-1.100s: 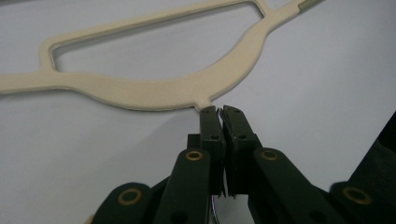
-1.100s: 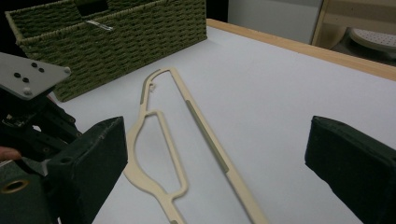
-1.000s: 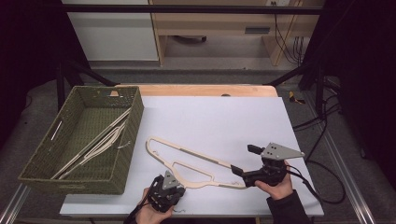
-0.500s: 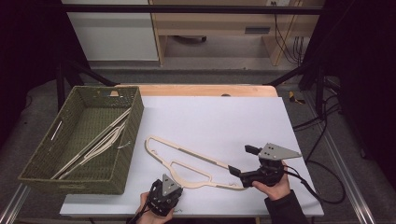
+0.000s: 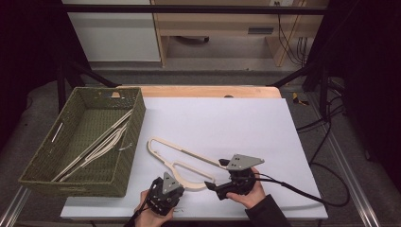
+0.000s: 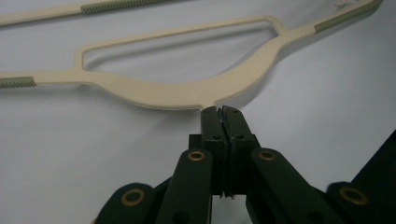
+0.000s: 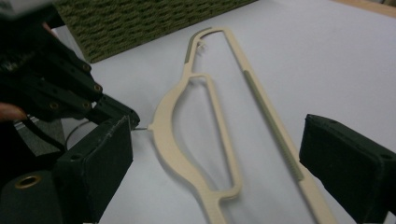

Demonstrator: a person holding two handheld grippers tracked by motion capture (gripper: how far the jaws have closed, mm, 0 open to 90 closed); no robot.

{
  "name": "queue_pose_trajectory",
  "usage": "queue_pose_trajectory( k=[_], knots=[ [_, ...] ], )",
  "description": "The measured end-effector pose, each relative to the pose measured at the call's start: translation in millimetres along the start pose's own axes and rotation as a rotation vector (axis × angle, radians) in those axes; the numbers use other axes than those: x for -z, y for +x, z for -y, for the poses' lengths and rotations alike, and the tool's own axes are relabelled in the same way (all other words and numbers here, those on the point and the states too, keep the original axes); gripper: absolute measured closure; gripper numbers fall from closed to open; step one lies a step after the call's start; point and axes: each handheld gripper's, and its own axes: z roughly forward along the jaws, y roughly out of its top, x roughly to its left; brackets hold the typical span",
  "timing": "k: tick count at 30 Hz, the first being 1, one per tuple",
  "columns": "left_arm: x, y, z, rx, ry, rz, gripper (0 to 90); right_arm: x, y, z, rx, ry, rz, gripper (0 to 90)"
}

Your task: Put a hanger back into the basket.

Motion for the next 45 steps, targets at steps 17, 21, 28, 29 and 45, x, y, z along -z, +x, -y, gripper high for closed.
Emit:
queue_pose_trajectory(
  k=[17, 21, 28, 29, 45],
  knots=[
    [13.8, 2.0, -22.4, -0.048, 0.013, 0.003, 89.1, -56.3, 17.3, 4.5, 0.146, 0.16, -0.048, 36.2],
    [15.4, 3.0, -24.2, -0.042, 0.013, 0.038, 90.0, -61.8, 17.3, 6.1, 0.164, 0.186, -0.055, 44.9],
    [16.7, 5.1, -24.3, -0.029, -0.027, 0.043, 90.0, -64.4, 18.1, 7.4, 0.188, 0.236, -0.057, 53.4],
    [17.5, 7.0, -23.3, -0.023, -0.039, 0.039, 90.0, -62.9, 18.0, 6.6, 0.185, 0.226, -0.053, 51.1],
    [-20.8, 1.5, 8.0, 0.02, 0.036, 0.021, 79.8, -19.0, -6.1, 1.6, 0.069, 0.074, 0.033, 28.1]
  ],
)
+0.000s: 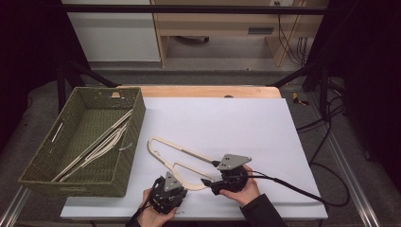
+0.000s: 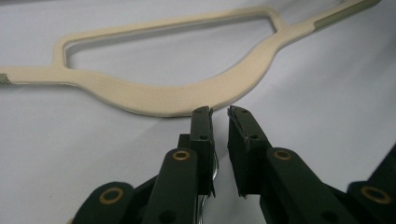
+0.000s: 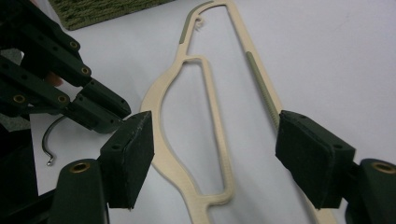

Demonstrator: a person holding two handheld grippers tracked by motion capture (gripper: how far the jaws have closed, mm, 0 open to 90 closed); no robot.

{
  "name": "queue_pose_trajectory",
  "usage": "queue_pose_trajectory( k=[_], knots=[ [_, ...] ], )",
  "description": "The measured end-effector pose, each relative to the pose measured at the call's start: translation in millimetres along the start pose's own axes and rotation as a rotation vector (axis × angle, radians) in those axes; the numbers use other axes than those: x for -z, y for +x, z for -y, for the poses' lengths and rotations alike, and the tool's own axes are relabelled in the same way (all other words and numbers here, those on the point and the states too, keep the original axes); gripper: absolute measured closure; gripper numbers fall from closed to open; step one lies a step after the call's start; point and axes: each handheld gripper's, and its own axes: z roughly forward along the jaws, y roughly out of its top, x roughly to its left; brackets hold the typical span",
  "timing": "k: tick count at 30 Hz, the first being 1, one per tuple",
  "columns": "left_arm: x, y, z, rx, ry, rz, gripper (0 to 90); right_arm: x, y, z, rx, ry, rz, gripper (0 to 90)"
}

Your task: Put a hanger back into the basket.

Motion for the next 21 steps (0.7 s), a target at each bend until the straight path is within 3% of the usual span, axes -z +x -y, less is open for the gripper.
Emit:
queue_pose_trajectory(
  k=[2, 5, 9, 13, 16, 21],
  knots=[
    [-0.7, -1.2, 1.4, 0.012, -0.008, -0.018, 82.2, 1.9, -1.3, 0.1, -0.001, -0.003, 0.003, 27.6],
    [-1.2, -4.9, 3.1, -0.011, -0.011, -0.047, 84.6, 2.5, -1.4, -0.2, -0.007, -0.008, 0.003, 26.5],
    [-1.8, -2.6, 3.0, 0.043, -0.014, -0.039, 87.6, 1.3, -0.1, -0.6, -0.026, -0.02, -0.018, 25.3],
    [-0.9, -4.1, 3.2, 0.033, -0.016, -0.052, 88.8, -3.4, 2.0, 0.4, -0.026, -0.013, -0.036, 24.6],
    [0.3, -1.8, 0.8, 0.044, -0.017, -0.037, 89.0, -10.4, 5.4, 2.5, -0.015, 0.016, -0.051, 24.4],
    [14.7, -2.4, -9.6, 0.002, -0.032, -0.047, 89.1, -20.6, 11.0, 4.4, 0.0, 0.049, -0.076, 26.5]
  ],
)
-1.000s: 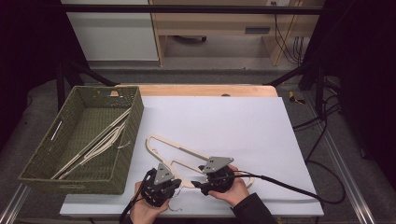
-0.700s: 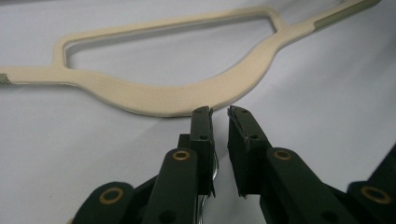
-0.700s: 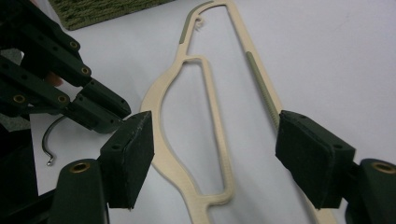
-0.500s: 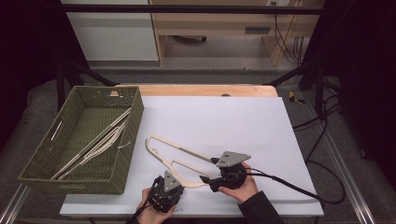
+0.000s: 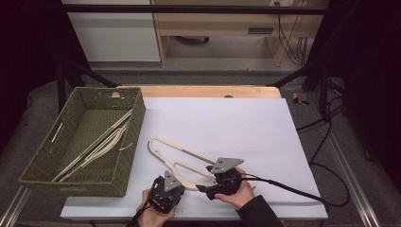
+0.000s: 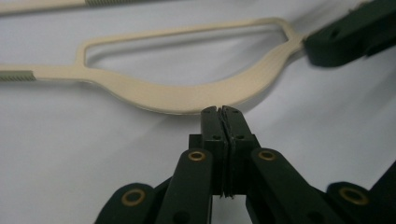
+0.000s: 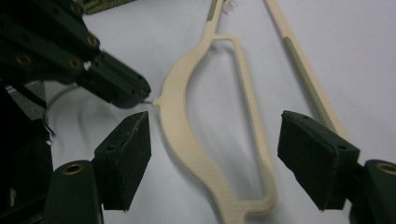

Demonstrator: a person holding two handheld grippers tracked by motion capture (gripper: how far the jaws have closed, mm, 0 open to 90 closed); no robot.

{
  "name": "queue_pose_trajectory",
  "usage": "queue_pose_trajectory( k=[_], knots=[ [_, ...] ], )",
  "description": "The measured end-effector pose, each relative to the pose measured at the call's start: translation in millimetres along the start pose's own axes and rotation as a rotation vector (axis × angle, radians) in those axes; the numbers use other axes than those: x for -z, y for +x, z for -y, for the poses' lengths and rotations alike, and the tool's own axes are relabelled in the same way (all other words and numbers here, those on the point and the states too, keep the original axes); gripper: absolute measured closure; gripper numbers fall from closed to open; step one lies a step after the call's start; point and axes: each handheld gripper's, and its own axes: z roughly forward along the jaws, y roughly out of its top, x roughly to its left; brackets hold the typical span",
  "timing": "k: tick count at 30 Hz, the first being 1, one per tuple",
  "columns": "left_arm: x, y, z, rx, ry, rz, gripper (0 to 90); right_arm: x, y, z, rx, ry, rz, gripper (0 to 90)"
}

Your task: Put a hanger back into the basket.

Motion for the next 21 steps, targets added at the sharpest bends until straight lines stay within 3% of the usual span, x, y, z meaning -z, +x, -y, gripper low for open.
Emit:
queue_pose_trajectory(
  k=[5, 8, 10, 15, 21],
  knots=[
    [11.8, 0.6, -10.8, -0.019, -0.011, -0.002, 89.3, -13.6, 9.2, -2.0, 0.04, 0.033, -0.03, 33.2],
    [13.3, 0.1, -14.8, -0.026, -0.01, -0.005, 89.3, -21.4, 12.3, -3.0, 0.072, 0.059, -0.025, 39.2],
    [12.8, -0.2, -15.6, -0.033, -0.001, -0.005, 89.3, -24.5, 13.1, -3.2, 0.068, 0.071, -0.031, 45.3],
    [11.3, -0.8, -14.9, -0.038, 0.007, 0.001, 89.2, -30.0, 12.0, -3.3, 0.111, 0.097, -0.023, 61.8],
    [14.3, 2.4, -14.0, -0.037, -0.028, 0.04, 90.0, -28.0, 12.8, -3.8, 0.177, 0.092, -0.034, 65.4]
  ],
)
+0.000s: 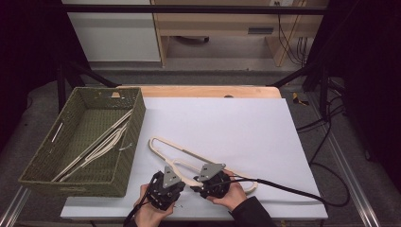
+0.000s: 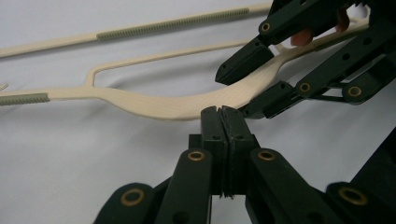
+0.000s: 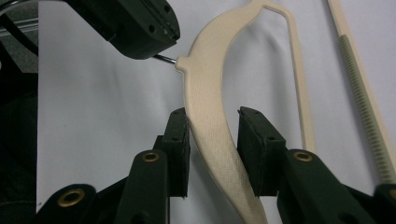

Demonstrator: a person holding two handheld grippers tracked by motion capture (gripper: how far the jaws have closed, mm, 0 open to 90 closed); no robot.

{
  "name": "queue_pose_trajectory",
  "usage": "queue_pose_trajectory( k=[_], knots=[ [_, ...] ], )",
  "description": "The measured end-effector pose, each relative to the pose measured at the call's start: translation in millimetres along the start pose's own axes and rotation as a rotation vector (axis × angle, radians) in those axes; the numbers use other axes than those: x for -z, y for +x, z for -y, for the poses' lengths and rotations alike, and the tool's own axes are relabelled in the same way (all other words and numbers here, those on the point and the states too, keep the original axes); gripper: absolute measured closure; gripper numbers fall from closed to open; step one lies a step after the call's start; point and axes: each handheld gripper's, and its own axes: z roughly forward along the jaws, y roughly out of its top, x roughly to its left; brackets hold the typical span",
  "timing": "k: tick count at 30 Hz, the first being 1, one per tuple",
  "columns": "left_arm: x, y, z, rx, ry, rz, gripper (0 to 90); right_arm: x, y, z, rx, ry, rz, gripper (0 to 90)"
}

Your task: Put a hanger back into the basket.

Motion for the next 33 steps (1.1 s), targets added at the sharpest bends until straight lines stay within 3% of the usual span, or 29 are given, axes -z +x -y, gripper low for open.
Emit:
queue_pose_trajectory(
  k=[3, 5, 7, 11, 17, 23, 33],
  knots=[
    [5.3, 1.6, -0.8, -0.001, -0.037, 0.036, 89.9, 2.9, 0.9, -0.9, 0.017, -0.011, -0.003, 67.8],
    [11.1, 3.7, -2.3, -0.003, -0.066, 0.031, 82.2, 6.3, 0.3, -2.4, 0.024, -0.025, -0.012, 69.0],
    [20.8, 7.6, -4.3, 0.002, -0.117, 0.041, 76.9, 11.0, -0.2, -4.3, 0.028, -0.04, -0.015, 70.7],
    [43.3, 19.4, -9.4, 0.009, -0.23, 0.033, 57.2, 19.8, -0.6, -7.4, 0.034, -0.055, -0.009, 72.7],
    [64.0, 38.7, -12.2, 0.016, -0.327, 0.052, 39.1, 35.2, -1.7, -12.1, 0.042, -0.079, 0.01, 75.9],
    [64.5, 50.1, -11.3, -0.007, -0.334, 0.049, 31.0, 52.7, -8.2, -11.2, 0.023, -0.096, 0.042, 77.5],
    [46.5, 57.1, -12.7, -0.044, -0.274, 0.068, 26.6, 87.1, -23.6, -6.2, 0.0, -0.151, 0.193, 84.9]
  ],
)
